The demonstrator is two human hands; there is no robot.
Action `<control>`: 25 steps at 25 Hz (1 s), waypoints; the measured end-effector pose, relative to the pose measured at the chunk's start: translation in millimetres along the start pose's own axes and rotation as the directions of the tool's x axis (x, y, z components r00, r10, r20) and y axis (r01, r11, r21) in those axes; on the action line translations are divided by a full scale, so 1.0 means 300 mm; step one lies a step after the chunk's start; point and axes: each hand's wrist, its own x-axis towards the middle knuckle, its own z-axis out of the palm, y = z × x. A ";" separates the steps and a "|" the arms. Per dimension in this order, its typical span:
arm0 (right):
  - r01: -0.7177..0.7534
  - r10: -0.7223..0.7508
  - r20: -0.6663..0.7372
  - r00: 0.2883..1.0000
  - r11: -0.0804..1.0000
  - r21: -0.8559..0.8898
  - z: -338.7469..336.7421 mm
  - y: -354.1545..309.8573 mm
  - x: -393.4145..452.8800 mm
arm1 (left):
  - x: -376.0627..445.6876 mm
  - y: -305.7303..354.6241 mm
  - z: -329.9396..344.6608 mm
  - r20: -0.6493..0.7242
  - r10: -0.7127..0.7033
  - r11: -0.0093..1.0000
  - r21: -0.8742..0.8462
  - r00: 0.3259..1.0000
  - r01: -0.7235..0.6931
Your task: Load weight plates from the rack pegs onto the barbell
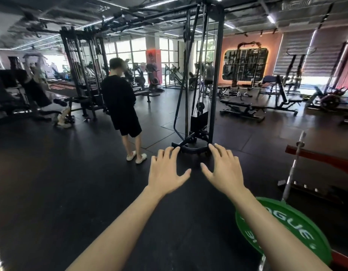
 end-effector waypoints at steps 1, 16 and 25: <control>0.000 0.000 0.001 1.000 1.000 -0.006 0.063 0.015 0.087 | 0.088 -0.025 0.053 0.004 0.008 1.000 0.014 1.000 -0.008; -0.273 0.275 0.002 0.961 0.953 -0.135 0.860 0.458 1.206 | 1.464 -0.251 0.929 0.018 0.217 0.970 -0.117 0.976 -0.214; -0.479 0.464 -0.122 0.877 0.833 -0.276 1.180 1.030 1.719 | 2.282 0.060 1.500 -0.021 0.428 0.846 -0.342 0.903 -0.409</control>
